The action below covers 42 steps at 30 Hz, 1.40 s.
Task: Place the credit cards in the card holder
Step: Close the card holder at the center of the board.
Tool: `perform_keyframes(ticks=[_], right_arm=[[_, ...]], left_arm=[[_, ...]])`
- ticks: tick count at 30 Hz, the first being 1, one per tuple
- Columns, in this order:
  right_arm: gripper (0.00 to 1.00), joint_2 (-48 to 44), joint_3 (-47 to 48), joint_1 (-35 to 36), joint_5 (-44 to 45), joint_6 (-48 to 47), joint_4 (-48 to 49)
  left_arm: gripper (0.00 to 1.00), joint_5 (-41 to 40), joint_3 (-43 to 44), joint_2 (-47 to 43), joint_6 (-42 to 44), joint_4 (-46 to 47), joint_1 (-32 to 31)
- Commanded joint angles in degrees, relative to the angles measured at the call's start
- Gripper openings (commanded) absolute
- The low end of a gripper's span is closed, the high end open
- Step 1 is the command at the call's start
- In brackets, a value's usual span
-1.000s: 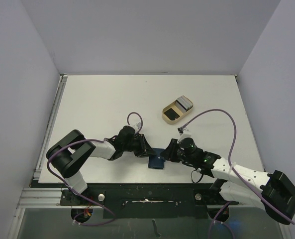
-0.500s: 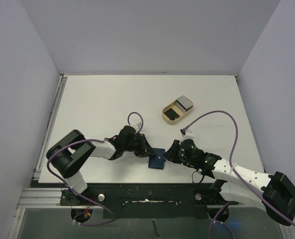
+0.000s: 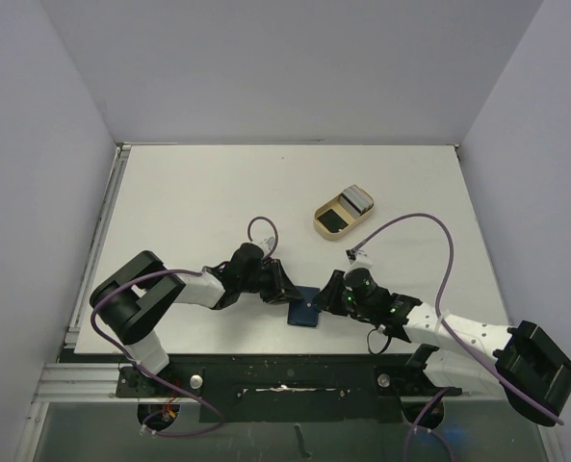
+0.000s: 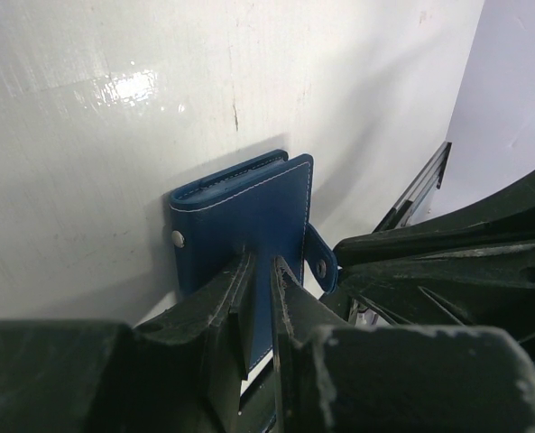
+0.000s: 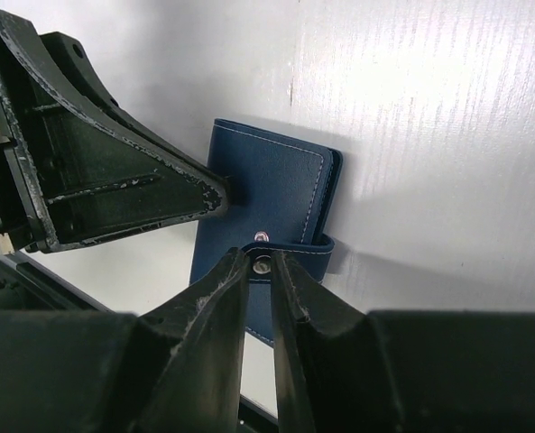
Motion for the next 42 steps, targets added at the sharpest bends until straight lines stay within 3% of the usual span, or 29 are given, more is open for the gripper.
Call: perform_keyframes(ticks=[1,42], right_arm=[[0.18,0.05,-0.38,0.27,0.62,1.38,4.32],[0.19,6.86,-1.44,1.29,-1.94,2.25,10.31]], left_arm=[[0.12,-1.89,1.03,-0.04,1.63,-2.02,-0.62],[0.11,-2.77,1.19,-0.47,1.63,-2.76,-1.28]])
